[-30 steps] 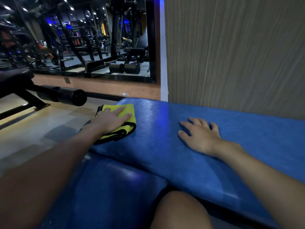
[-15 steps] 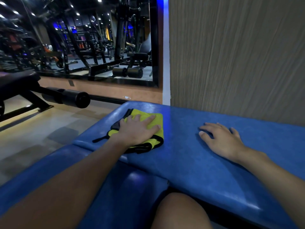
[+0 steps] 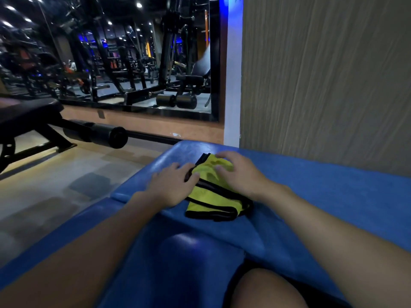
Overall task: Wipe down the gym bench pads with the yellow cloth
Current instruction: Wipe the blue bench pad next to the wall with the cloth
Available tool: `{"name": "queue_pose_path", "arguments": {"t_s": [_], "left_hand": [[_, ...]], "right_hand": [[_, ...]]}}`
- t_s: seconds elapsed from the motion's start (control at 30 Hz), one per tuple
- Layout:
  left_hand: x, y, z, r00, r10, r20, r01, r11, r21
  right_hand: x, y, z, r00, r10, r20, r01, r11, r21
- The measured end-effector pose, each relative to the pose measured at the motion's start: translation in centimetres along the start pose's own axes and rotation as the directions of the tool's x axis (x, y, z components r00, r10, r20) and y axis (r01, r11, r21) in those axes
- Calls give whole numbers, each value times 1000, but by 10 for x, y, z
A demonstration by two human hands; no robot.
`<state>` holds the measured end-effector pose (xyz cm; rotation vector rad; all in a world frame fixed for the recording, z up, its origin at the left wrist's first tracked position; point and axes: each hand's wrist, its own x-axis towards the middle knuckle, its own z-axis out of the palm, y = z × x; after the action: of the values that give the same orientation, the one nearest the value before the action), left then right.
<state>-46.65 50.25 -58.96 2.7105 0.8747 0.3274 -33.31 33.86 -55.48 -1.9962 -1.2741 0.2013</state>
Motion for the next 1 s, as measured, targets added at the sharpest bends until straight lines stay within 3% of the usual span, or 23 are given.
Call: {"name": "queue_pose_path", "arguments": {"t_s": [0.03,0.13,0.2,0.43,0.6,1.0], "left_hand": [[-2,-4,-1,1000,4,17,-4,1000,5],[-8,-3,-6,998,28,57,-29,999,23],[-8,-2,-7,997,18,71,-20,999,33],[-11,8,-6,990,3,141,-31,980,199],[-13,13,-8,982,-12,187,-24,982,186],[-30,75,6,975,65,214,-108,975,194]], "right_hand": [[3,-1,10,999,0,44,1,999,-35],[10,9,27,972,21,233,73,918,-389],[7,17,25,962,63,266,77,872,-483],[-7,16,1,954,134,269,53,807,-588],[-12,20,10,953,150,262,46,785,-618],[-65,66,-50,957,206,203,-37,782,-622]]}}
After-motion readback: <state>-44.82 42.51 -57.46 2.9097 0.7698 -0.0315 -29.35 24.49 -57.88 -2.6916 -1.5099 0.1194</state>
